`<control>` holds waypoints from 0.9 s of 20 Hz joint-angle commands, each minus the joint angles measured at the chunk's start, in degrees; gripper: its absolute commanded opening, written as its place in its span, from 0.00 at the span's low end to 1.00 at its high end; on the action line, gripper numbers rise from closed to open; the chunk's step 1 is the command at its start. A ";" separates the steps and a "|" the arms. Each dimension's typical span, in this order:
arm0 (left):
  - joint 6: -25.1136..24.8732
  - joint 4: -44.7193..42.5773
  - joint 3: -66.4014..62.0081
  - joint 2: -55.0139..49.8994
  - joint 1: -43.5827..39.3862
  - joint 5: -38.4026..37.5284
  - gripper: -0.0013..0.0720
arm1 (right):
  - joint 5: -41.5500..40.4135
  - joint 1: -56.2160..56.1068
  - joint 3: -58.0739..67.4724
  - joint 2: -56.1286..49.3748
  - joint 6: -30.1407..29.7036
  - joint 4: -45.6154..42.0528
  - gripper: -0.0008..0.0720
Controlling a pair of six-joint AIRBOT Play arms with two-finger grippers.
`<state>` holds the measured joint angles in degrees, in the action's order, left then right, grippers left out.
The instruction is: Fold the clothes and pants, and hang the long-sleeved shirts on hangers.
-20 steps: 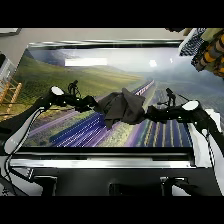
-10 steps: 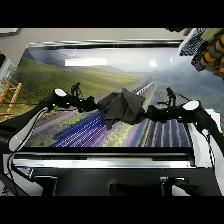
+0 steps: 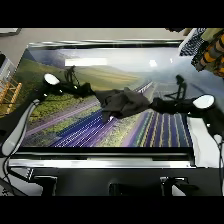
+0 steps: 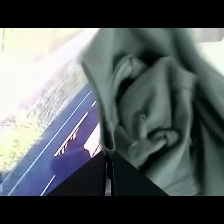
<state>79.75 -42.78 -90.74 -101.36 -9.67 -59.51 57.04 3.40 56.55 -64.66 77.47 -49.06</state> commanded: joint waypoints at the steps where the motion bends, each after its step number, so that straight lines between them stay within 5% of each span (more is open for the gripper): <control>1: 3.91 -13.84 -6.91 7.17 2.21 -3.32 0.03 | -0.35 -0.02 9.62 6.05 8.41 -14.45 0.05; 9: 14.16 -18.36 -12.85 32.39 6.40 -2.91 0.03 | -1.55 -0.02 31.69 18.29 10.71 -19.21 0.05; 18: 23.96 -19.28 -12.81 51.28 6.38 -9.49 0.04 | -1.03 -0.02 34.07 29.77 14.34 -11.80 0.05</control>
<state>99.33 -61.04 -103.50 -54.28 -3.36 -65.30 55.99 3.40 90.13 -37.19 89.01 -62.19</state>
